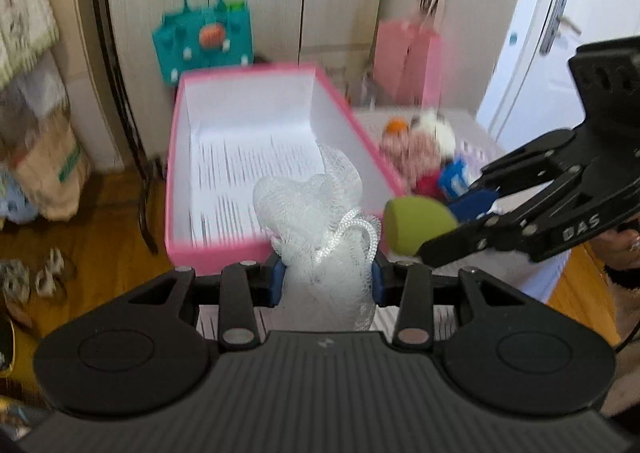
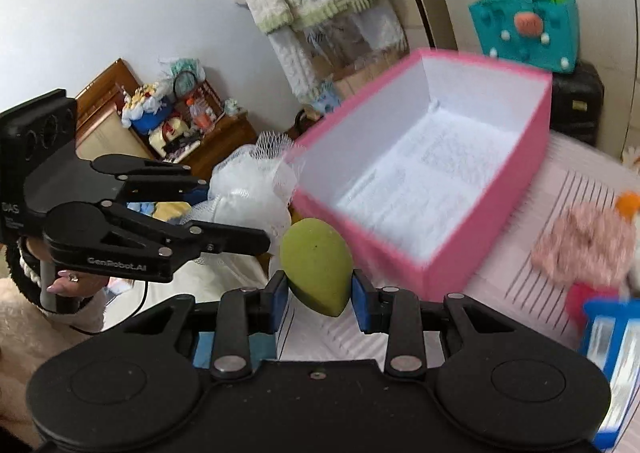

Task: Organize soft objects
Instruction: 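Carry the mesh puff and green sponge over the pink box with both grippers, then open both grippers to drop the puff and sponge into the box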

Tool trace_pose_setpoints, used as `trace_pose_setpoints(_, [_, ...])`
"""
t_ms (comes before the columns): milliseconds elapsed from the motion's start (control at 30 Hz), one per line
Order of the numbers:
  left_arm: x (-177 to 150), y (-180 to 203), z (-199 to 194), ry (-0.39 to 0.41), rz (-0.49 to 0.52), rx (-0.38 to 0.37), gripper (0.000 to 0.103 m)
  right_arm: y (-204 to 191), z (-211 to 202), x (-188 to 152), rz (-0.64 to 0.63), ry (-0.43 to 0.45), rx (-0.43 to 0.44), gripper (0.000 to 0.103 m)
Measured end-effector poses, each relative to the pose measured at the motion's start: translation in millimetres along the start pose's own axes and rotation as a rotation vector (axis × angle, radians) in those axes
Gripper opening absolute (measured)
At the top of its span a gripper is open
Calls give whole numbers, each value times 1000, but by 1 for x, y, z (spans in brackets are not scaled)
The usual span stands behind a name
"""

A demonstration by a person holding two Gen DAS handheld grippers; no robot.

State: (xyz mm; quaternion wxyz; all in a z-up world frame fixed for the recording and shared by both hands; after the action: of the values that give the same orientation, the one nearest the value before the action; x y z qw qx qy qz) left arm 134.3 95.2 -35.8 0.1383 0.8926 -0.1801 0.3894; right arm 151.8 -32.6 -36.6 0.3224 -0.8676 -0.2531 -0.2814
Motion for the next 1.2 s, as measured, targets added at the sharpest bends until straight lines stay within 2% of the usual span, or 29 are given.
trace_pose_setpoints(100, [25,-8,9,74,-11,-3,39,7,0,22,-34,40,-35,39])
trace_pose_setpoints(200, [43,-20,32,98,-43,2,39,24,3,45,-75,85,-116,39])
trace_pose_setpoints(267, [56,-30,56,101,-82,-11,39,37,14,60,-88,85,-143,39])
trace_pose_setpoints(333, [72,-43,82,84,-118,6,39,54,29,75,-91,67,-180,39])
trace_pose_setpoints(467, [99,-69,138,49,-173,39,40,92,57,103,-141,69,-317,39])
trace_pose_setpoints(600, [108,-85,191,-69,-182,73,39,113,87,116,-189,29,-358,39])
trace_pose_setpoints(667, [114,-92,211,-124,-201,89,39,117,103,118,-284,3,-411,39])
trace_pose_setpoints(733, [120,-104,223,-142,-235,104,39,124,110,120,-310,4,-407,39])
trace_pose_setpoints(800, [123,-111,233,-158,-252,94,39,131,113,122,-274,-12,-364,38])
trace_pose_setpoints(900, [121,-116,240,-179,-287,61,39,136,111,129,-282,2,-383,38])
trace_pose_setpoints(1200, [120,-120,257,-197,-294,70,40,146,140,133,-385,-165,-473,37])
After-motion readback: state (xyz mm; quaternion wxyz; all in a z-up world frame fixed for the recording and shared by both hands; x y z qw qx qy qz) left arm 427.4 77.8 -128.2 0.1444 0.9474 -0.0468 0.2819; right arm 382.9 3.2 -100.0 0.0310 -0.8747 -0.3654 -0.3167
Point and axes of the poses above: each gripper's, at about its wrist camera, not at the fingertips, and z roughly the way its jaws point, y to its right, x to its top, the point moved 8 cm from there along z, roughly the way its jaws point, and after that the axes turned 2 degrees about y, right-handed, at the moved point
